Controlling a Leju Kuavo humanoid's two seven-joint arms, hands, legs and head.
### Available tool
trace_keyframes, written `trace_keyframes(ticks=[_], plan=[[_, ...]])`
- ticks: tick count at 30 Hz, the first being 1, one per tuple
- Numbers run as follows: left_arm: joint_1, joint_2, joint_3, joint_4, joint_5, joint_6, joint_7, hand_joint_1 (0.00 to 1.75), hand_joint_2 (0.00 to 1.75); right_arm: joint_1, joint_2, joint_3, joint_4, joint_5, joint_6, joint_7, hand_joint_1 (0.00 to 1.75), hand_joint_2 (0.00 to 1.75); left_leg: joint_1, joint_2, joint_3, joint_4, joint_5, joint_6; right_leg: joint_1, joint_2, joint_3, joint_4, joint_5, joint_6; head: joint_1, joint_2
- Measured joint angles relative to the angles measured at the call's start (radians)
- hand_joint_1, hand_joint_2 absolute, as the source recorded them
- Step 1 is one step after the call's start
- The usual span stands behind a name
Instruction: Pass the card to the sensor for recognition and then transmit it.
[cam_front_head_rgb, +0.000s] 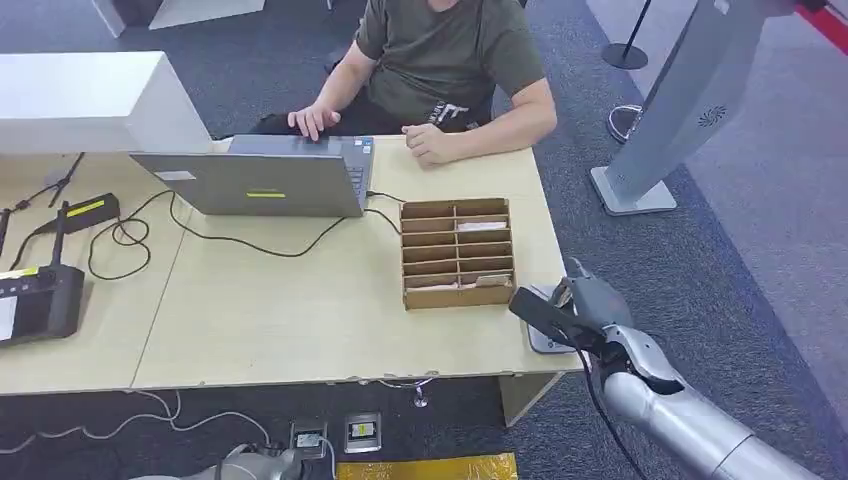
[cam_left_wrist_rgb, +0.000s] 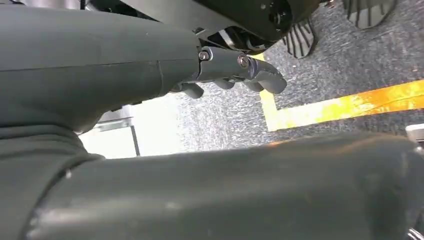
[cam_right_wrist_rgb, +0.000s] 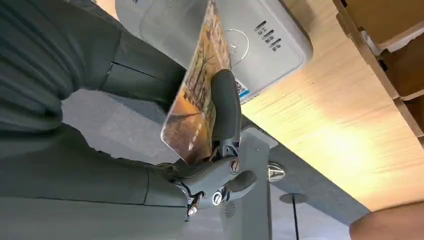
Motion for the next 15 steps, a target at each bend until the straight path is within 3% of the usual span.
trace_keyframes(ticks=[8, 15], plan=[[0.0, 0.001, -0.001, 0.0, 0.0, -0.002, 0.006, 0.0, 0.0, -0.009, -0.008, -0.014, -0.064, 0.043, -0.085, 0.053, 1.75, 1.75, 0.0, 0.0, 0.0, 0.0, 0.0, 0.0, 0.0, 0.0, 0.0, 0.0, 0.0, 0.0, 0.0, 0.0], [0.0, 0.003, -0.001, 0.0, 0.0, -0.008, 0.01, 0.0, 0.0, -0.065, -0.048, -0.055, -0.202, 0.105, -0.071, 0.121, 1.75, 1.75, 0.0, 0.0, 0.0, 0.0, 0.0, 0.0, 0.0, 0.001, 0.0, 0.0, 0.0, 0.0, 0.0, 0.0]])
